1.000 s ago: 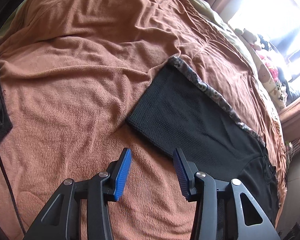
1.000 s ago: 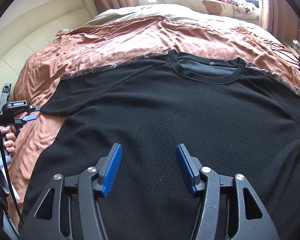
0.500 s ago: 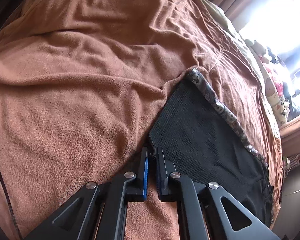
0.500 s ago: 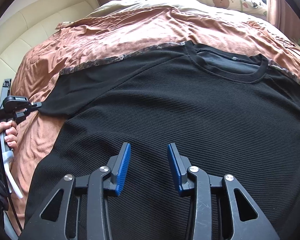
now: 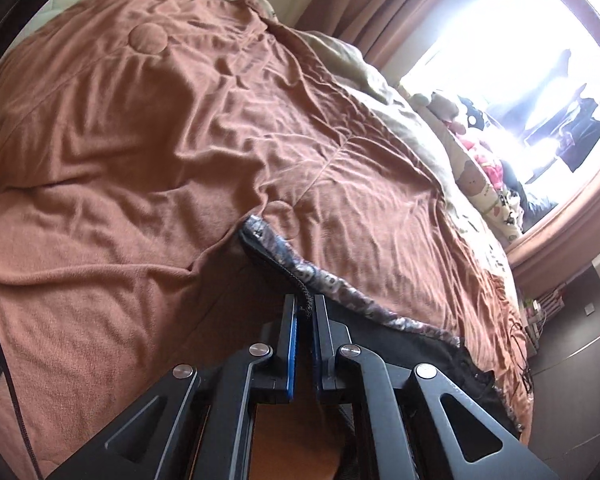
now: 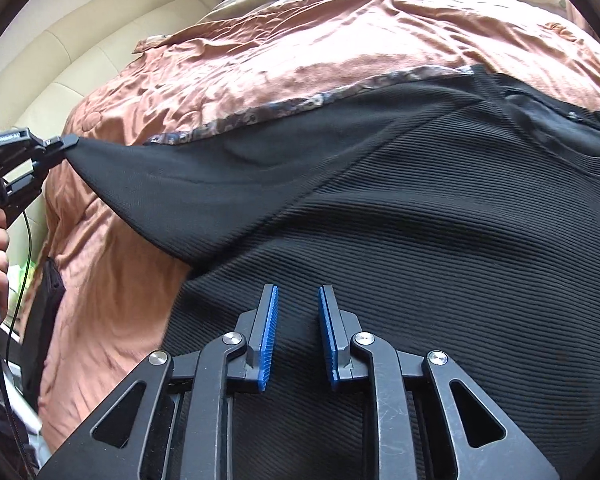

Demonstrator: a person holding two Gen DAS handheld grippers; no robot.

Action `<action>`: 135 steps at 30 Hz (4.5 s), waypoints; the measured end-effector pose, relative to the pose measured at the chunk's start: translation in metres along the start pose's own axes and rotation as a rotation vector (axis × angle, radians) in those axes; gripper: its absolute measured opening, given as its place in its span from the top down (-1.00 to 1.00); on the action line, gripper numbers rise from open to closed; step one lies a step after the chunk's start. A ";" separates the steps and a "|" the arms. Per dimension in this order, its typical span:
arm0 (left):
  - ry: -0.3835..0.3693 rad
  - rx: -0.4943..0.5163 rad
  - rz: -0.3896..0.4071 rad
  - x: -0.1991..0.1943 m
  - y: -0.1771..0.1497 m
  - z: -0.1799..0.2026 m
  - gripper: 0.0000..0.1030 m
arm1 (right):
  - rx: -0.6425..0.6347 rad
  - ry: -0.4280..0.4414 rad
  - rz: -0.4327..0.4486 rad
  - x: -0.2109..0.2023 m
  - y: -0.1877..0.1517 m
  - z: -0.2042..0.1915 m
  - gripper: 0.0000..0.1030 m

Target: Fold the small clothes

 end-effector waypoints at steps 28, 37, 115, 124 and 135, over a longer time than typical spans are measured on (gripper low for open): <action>-0.263 0.223 -0.014 -0.026 -0.007 0.146 0.89 | 0.139 0.155 0.030 0.018 0.045 0.038 0.73; -0.358 0.348 -0.078 -0.024 -0.049 0.206 0.89 | 0.202 0.092 0.140 -0.079 0.006 0.075 -0.14; -0.254 0.418 -0.328 0.077 -0.104 0.256 0.95 | 0.217 0.130 0.198 -0.116 -0.049 0.088 0.95; -0.199 0.448 -0.303 0.075 -0.110 0.236 0.28 | 0.243 0.108 0.120 -0.099 -0.064 0.085 0.95; -0.029 0.389 -0.324 0.080 -0.111 0.134 0.28 | 0.313 0.091 0.136 -0.116 -0.051 0.098 0.10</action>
Point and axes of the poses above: each gripper's, at about its wrist camera, not at the fingertips, and x roughly the way its jaws point, z to its right, y to its top, the point moved 3 cm from there along x, roughly the way its jaws point, and after that the axes turned 8 degrees about y, right-handed, at the moved point
